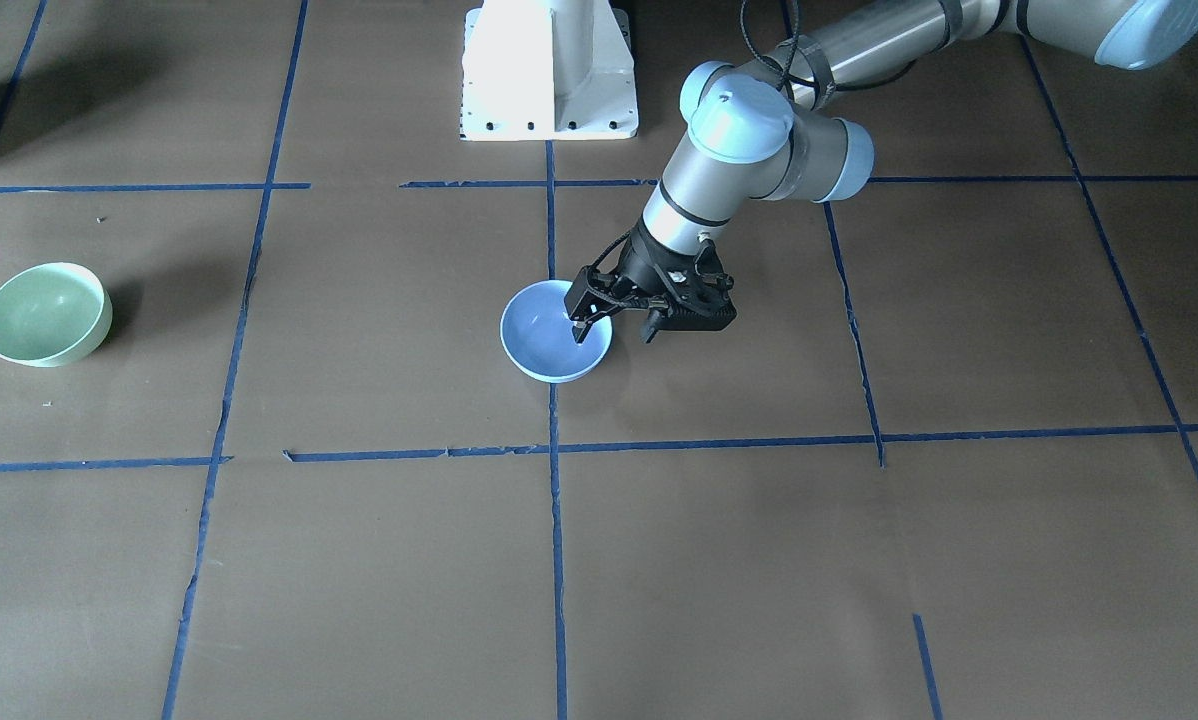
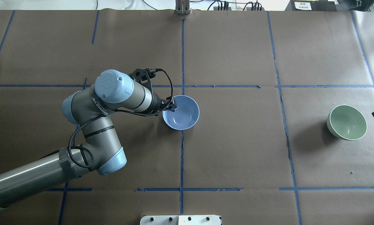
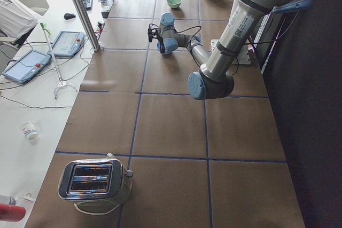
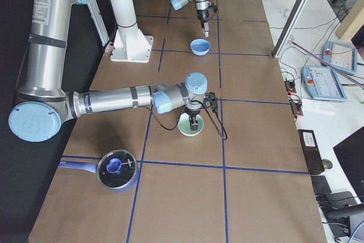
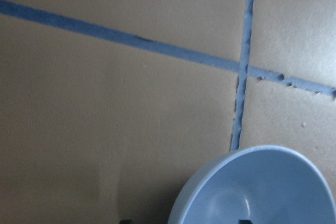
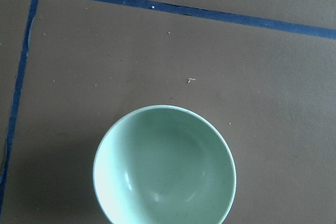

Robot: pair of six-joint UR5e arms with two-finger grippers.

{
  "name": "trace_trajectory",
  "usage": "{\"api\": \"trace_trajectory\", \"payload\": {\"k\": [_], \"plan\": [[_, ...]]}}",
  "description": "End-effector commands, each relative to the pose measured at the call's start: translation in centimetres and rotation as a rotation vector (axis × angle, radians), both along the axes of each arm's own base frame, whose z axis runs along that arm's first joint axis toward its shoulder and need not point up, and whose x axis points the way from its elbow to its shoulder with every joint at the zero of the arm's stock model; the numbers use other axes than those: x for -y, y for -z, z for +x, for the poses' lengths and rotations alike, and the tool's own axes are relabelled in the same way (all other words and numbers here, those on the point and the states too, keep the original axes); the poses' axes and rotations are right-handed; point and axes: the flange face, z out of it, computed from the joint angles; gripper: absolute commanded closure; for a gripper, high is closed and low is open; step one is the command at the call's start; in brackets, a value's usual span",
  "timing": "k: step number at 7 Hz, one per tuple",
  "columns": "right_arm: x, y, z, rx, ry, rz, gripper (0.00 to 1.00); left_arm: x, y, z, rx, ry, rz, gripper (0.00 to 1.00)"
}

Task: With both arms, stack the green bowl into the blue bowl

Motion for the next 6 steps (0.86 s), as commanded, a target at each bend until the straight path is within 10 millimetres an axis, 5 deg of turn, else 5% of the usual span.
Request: {"api": "trace_trajectory", "payload": {"k": [1, 4, 5, 6], "plan": [[-0.3, -3.1, -3.7, -0.008, -0.108, -0.068, 0.01, 1.6, 0.4, -2.2, -0.011, 0.039, 0.002, 0.0], [0.1, -9.2, -6.0, -0.007, -0.192, -0.106, 0.1, 1.8, 0.3, -2.5, -0.011, 0.044, 0.002, 0.0], [-0.1, -10.8, -7.0, -0.054, -0.193, -0.097, 0.22, 2.4, 0.5, -3.0, -0.013, 0.054, 0.004, 0.0], [0.2, -10.4, -7.3, -0.045, -0.2, -0.095, 0.86, 2.7, 0.4, -3.4, -0.011, 0.062, 0.004, 0.0]]}}
